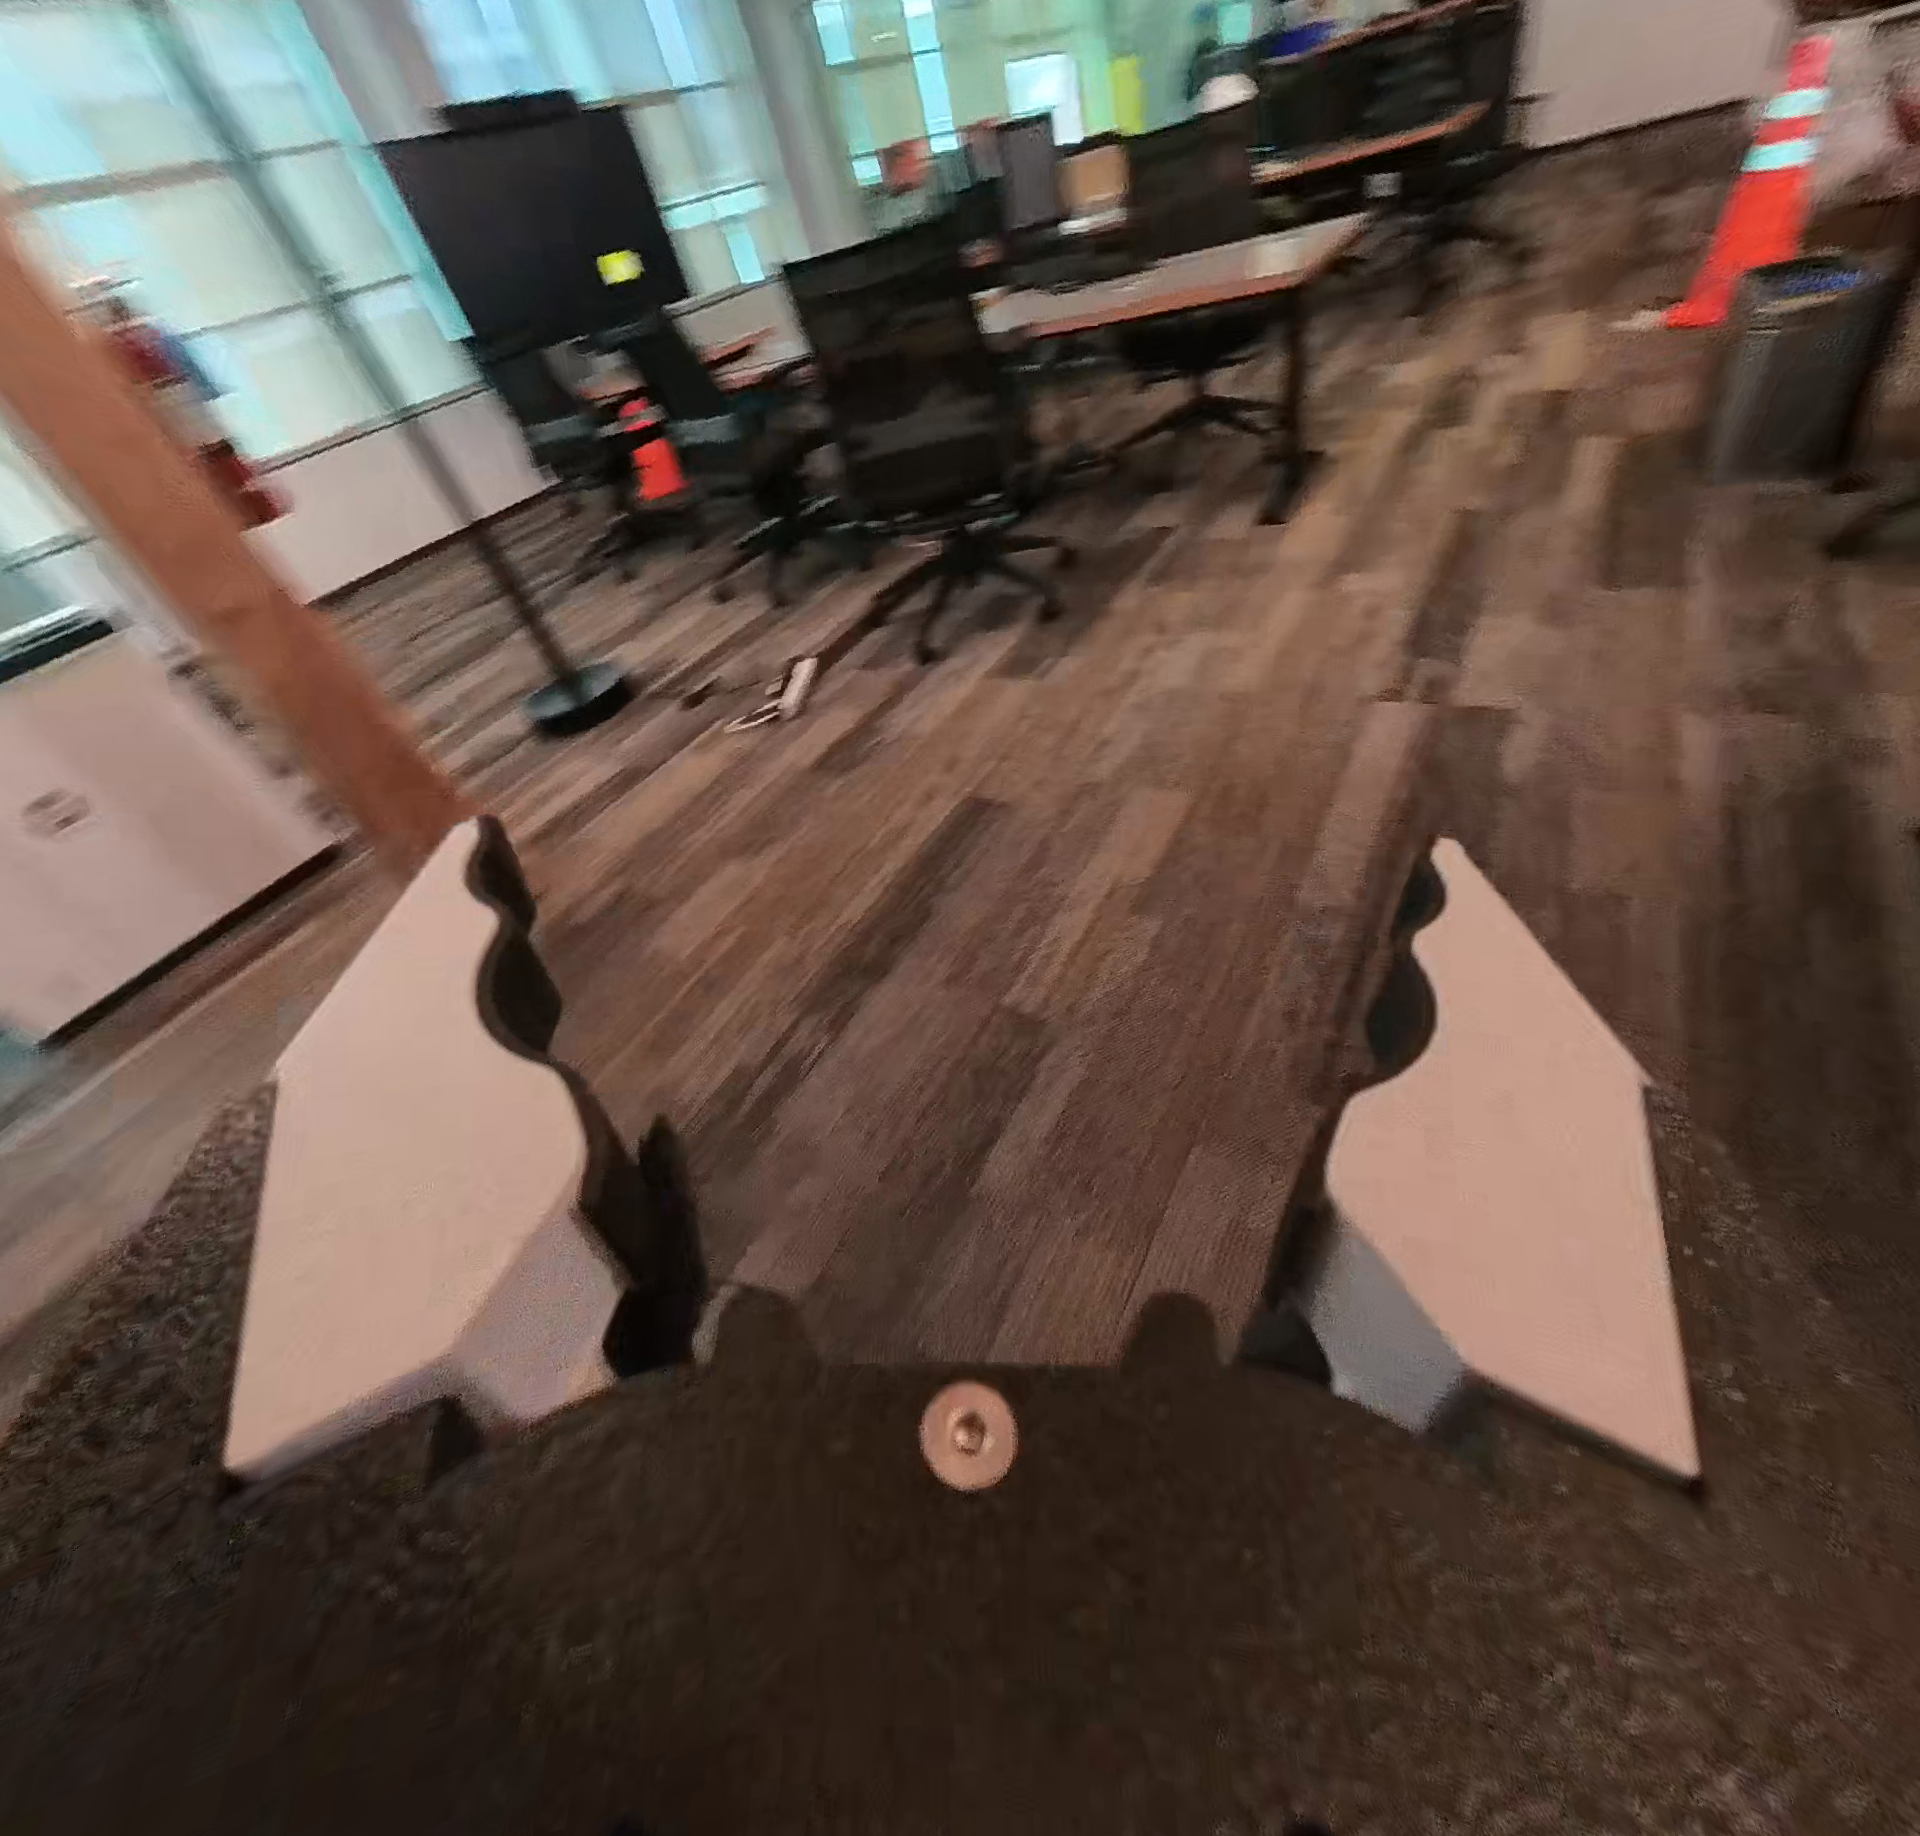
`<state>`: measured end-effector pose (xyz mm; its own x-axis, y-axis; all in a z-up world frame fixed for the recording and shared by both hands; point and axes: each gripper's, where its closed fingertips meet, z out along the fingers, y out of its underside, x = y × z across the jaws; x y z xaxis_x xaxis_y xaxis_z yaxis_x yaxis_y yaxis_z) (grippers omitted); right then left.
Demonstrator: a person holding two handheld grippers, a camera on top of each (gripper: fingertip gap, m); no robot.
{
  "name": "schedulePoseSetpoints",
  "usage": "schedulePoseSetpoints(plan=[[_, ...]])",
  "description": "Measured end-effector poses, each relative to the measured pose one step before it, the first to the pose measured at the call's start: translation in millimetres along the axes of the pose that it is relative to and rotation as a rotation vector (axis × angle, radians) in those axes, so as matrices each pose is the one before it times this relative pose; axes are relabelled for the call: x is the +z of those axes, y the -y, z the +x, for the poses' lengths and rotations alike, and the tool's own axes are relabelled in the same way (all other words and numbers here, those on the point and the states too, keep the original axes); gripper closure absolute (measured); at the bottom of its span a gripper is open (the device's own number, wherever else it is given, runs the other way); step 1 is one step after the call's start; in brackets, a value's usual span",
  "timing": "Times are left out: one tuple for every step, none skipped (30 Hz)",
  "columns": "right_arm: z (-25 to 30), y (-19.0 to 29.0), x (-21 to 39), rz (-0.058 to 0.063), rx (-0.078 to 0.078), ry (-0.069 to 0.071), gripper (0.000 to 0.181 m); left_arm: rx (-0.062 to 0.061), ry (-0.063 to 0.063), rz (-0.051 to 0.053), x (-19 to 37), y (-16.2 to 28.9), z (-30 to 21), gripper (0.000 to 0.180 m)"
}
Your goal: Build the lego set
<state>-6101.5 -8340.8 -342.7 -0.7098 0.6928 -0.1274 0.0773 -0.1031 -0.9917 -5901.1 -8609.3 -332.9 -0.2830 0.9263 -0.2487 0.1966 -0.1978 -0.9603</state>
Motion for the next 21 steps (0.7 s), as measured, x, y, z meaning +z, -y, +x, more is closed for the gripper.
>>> schedulePoseSetpoints(plan=[[29.9, -1.38, 4.08, -0.0013, 0.0045, -0.1017, 0.053, 0.0097, -0.0689, 0.0154, 35.31, 8.78, 9.16, 0.024], [29.5, -2.27, 4.17, -0.004, 0.0014, -0.0969, 0.056, 0.0018, -0.0678, 0.0224, 35.52, 9.36, 9.68, 0.024], [30.18, -4.33, 4.56, -0.0135, -0.0027, -0.0984, 0.06, -0.0007, -0.0675, 0.0206, 35.37, 8.42, 10.66, 0.024], [31.34, -5.99, 5.21, -0.0218, -0.0048, -0.1033, 0.067, 0.0032, -0.0641, 0.0183, 35.19, 7.27, 11.12, 0.023], [30.78, -6.51, 6.42, -0.0218, -0.0023, -0.0989, 0.073, 0.0074, -0.0578, 0.0203, 34.77, 6.92, 10.78, 0.023], [29.21, -6.21, 7.8, -0.0155, 0.0087, -0.091, 0.08, 0.0109, -0.0481, 0.0229, 34.11, 6.66, 9.68, 0.024], [27.85, -5.79, 9.06, -0.0092, 0.0227, -0.0854, 0.088, 0.0102, -0.0367, 0.0242, 33.8, 6.39, 8.26, 0.024], [26.36, -5.53, 10.98, -0.0059, 0.0363, -0.0789, 0.095, 0.0028, -0.0265, 0.025, 31.75, 5.77, 7.0, 0.024], [25.28, -5.58, 12.79, -0.0055, 0.0476, -0.074, 0.1, -0.0069, -0.0239, 0.0239, 32.1, 4.98, 7.15, 0.025], [24.66, -5.43, 14.56, -0.0043, 0.0549, -0.0737, 0.105, -0.012, -0.0229, 0.0205, 29.28, 3.82, 7.51, 0.025], [23.15, -4.74, 15.52, -0.0013, 0.0509, -0.0686, 0.109, -0.0087, -0.0226, 0.0174, 30.05, 2.8, 7.48, 0.026], [22.23, -4.95, 16.64, -0.002, 0.0412, -0.0685, 0.113, -0.0071, -0.0219, 0.0086, 29.01, 0.8, 7.51, 0.027], [21.38, -5.51, 16.01, -0.0125, 0.0341, -0.0735, 0.115, -0.0108, -0.0295, -0.0087, 25.03, -1.68, 8.87, 0.027], [19.54, -4.29, 14.9, -0.0165, 0.0278, -0.0736, 0.117, -0.0164, -0.0442, -0.0193, 27.29, -1.58, 9.73, 0.027], [13.91, -0.78, 14.48, -0.0035, 0.0144, -0.0557, 0.118, -0.0185, -0.0557, -0.015, 23.82, 0.34, 10.67, 0.027], [9.17, 1.4, 13.7, 0.0089, -0.0037, -0.0364, 0.119, -0.0104, -0.063, -0.0074, 24.28, 1.88, 10.18, 0.027], [5.92, 0.5, 14.19, 0.0067, -0.0194, -0.0281, 0.119, 0.0097, -0.063, -0.0054, 21.36, 2.32, 9.18, 0.027], [4.72, -2.24, 14.37, -0.005, -0.0298, -0.0282, 0.119, 0.0257, -0.0526, -0.011, 21.87, 0.95, 6.13, 0.027], [4.65, -4.97, 14.35, -0.0124, -0.0235, -0.0326, 0.118, 0.0271, -0.0408, -0.0161, 20.04, 0.29, 3.71, 0.027], [5.39, -5.59, 13.69, -0.0118, -0.0008, -0.0301, 0.118, 0.0145, -0.0339, -0.0124, 18.39, 0.3, 1.87, 0.028], [4.19, -5.93, 13.72, -0.0075, 0.0166, -0.0266, 0.116, -0.0005, -0.0356, -0.0037, 13.79, 1.02, 2.43, 0.028]])
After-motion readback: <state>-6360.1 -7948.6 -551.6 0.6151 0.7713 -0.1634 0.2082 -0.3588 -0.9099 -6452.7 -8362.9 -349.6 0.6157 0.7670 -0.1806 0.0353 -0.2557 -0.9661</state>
